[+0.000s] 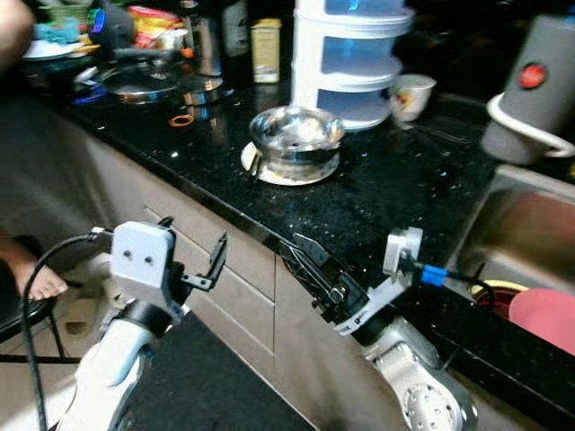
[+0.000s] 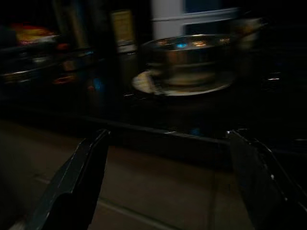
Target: Kitchen organization
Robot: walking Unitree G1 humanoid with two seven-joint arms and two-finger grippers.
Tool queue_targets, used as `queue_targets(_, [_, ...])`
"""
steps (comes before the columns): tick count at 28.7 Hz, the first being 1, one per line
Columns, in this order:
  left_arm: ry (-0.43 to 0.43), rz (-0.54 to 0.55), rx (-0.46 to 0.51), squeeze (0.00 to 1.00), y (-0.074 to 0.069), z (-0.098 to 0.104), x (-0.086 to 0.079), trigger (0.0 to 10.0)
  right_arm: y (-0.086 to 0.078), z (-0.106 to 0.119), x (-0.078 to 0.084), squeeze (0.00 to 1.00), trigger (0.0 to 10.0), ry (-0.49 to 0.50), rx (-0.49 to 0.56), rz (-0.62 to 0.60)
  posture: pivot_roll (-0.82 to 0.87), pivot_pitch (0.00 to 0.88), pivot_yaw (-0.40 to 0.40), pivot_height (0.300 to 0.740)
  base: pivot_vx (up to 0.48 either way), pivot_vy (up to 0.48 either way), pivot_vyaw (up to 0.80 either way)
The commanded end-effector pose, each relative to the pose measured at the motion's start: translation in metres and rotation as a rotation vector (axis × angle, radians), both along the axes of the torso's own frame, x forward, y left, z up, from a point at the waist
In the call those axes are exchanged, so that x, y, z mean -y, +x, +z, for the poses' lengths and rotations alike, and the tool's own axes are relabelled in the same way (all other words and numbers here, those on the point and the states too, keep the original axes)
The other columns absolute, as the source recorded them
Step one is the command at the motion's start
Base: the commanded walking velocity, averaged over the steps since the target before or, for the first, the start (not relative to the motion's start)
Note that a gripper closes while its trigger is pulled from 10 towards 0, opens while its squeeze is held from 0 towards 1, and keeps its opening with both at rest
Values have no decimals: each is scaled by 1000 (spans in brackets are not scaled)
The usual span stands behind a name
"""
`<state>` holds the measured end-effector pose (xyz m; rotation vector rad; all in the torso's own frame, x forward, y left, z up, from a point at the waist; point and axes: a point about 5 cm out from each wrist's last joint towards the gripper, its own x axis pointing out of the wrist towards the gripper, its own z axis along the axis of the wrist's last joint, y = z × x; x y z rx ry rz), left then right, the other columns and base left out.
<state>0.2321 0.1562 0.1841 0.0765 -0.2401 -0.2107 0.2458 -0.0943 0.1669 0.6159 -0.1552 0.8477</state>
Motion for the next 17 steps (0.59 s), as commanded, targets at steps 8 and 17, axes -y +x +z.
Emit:
queue_targets(8, [1, -21, 6, 0, 0, 2, 2, 10000, 0, -1, 2, 0, 10000, 23, -16, 13, 37, 21, -58, 740, 92, 0, 0])
queue_targets(17, [3, -36, 11, 0, 0, 5, 4, 10000, -2, 8, 5, 0, 10000, 69, 19, 56, 35, 20, -60, 740, 255, 0, 0])
